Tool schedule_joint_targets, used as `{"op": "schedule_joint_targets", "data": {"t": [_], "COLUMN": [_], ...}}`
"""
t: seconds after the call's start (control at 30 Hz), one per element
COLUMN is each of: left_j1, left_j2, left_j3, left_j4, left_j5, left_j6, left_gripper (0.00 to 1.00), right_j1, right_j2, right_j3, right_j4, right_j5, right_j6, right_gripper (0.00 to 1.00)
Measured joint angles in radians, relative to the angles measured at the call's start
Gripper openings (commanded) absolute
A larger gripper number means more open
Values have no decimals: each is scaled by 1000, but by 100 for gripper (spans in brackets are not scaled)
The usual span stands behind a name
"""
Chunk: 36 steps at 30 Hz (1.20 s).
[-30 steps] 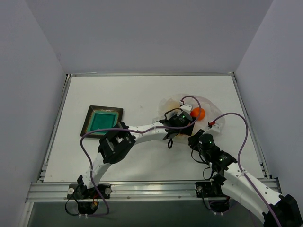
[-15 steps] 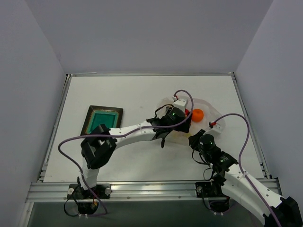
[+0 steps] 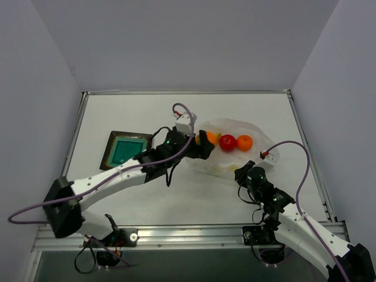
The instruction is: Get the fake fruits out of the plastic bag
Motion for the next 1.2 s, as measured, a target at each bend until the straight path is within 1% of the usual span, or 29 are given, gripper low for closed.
{"op": "schedule_joint_targets", "data": {"t": [0.03,0.1,0.17,0.23,0.33,0.37,0.43,0.5,0.53,0.6,0.67,0.7,0.77,0.8,0.83,0.9,1.0,1.07,1.17,1.2], "left_j1": [3,12,51,140,346,405,489,528,543,555,560,563,566,570,573,581,589,583,521,481], "left_j2": [-63,-217,-383,-499,-567,-562,-497,-418,-355,-248,-179,-160,-143,-140,-140,-138,-140,-152,-201,-225], "left_j3": [-56,-162,-232,-269,-319,-332,-352,-360,-362,-364,-364,-365,-365,-365,-365,-365,-365,-366,-380,-382], "left_j4": [-14,-66,-137,-191,-223,-229,-236,-238,-241,-254,-268,-271,-272,-270,-270,-269,-261,-257,-264,-277], "left_j5": [-44,-151,-273,-350,-405,-408,-395,-379,-373,-370,-377,-383,-394,-401,-405,-407,-391,-356,-335,-338], "left_j6": [7,12,-4,-34,-90,-106,-135,-151,-158,-166,-175,-179,-184,-186,-187,-189,-189,-188,-183,-181], "left_gripper": [50,52,56,58,59,59,59,58,58,58,58,62,71,76,89,96,97,97,97,94], "right_j1": [0,2,6,7,11,12,12,12,13,13,13,13,13,13,13,15,19,19,19,19], "right_j2": [0,-5,-14,-26,-40,-41,-42,-46,-51,-63,-74,-77,-78,-78,-78,-78,-78,-77,-77,-77], "right_j3": [0,0,0,0,0,0,-1,-2,-2,-3,-6,-7,-8,-8,-8,-8,-8,-8,-8,-8], "right_j4": [-1,-3,-6,-6,-6,-6,-6,-6,-6,-7,-7,-7,-8,-8,-8,-8,-8,-9,-10,-11], "right_j5": [0,-1,0,0,0,0,0,0,0,-1,-2,-4,-5,-5,-5,-5,-5,-5,-5,-4], "right_j6": [0,0,2,2,2,2,1,1,1,1,1,1,0,0,0,-1,-2,-2,-1,-1], "right_gripper": [16,16,17,17,18,18,19,20,20,21,22,22,22,22,22,23,23,23,23,23]}}
